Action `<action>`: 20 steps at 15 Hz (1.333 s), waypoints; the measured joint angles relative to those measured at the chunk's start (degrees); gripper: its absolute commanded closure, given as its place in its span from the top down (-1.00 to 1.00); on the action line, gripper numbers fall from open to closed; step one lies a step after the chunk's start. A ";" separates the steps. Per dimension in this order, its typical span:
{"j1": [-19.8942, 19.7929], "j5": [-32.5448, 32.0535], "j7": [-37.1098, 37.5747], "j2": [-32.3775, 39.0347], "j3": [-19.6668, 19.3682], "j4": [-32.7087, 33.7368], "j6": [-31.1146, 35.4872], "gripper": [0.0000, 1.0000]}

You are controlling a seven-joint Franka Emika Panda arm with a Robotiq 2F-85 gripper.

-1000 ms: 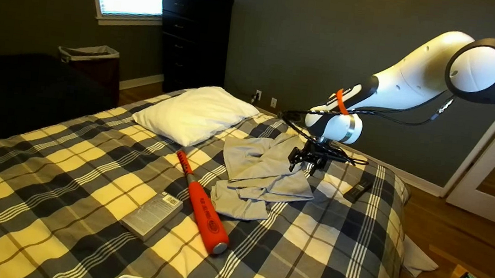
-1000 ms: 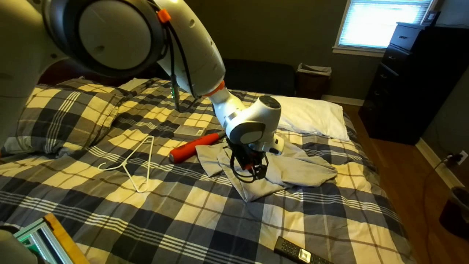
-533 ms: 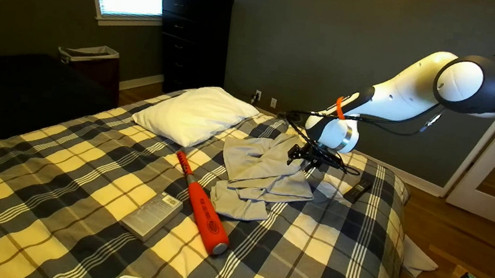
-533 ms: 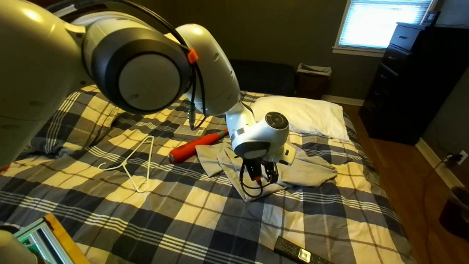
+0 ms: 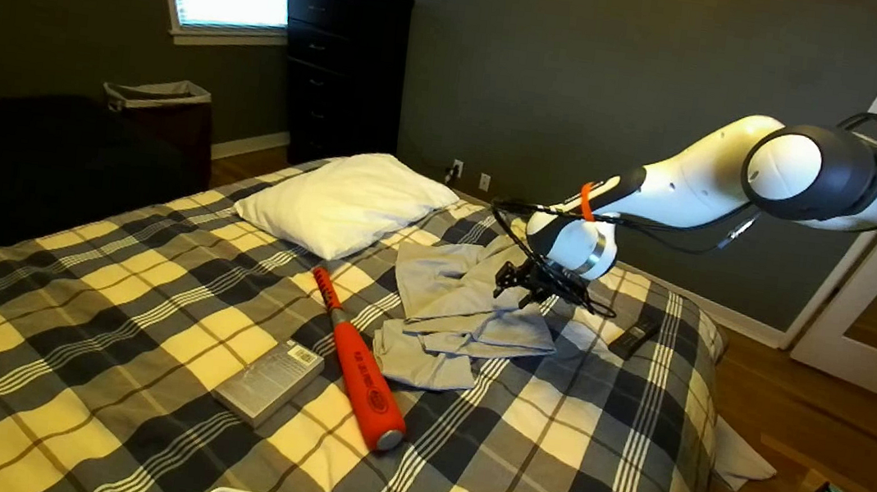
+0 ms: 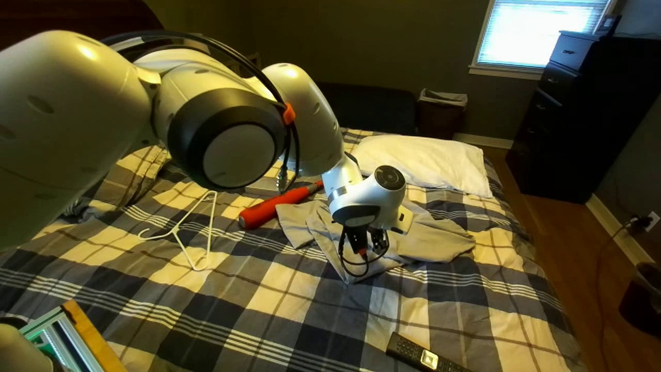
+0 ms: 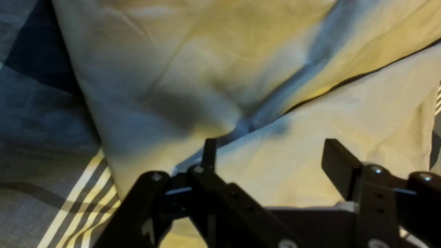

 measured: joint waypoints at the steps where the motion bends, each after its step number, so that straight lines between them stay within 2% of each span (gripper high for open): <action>1: 0.05 -0.01 0.01 0.69 0.01 0.72 -0.01 0.97; 2: 0.05 -0.01 0.01 1.33 0.02 1.38 -0.01 0.56; 12: 0.06 -0.26 0.01 4.99 0.10 6.51 -1.25 -0.96; 20: 0.05 -0.28 0.01 4.95 0.08 7.21 -1.87 -1.00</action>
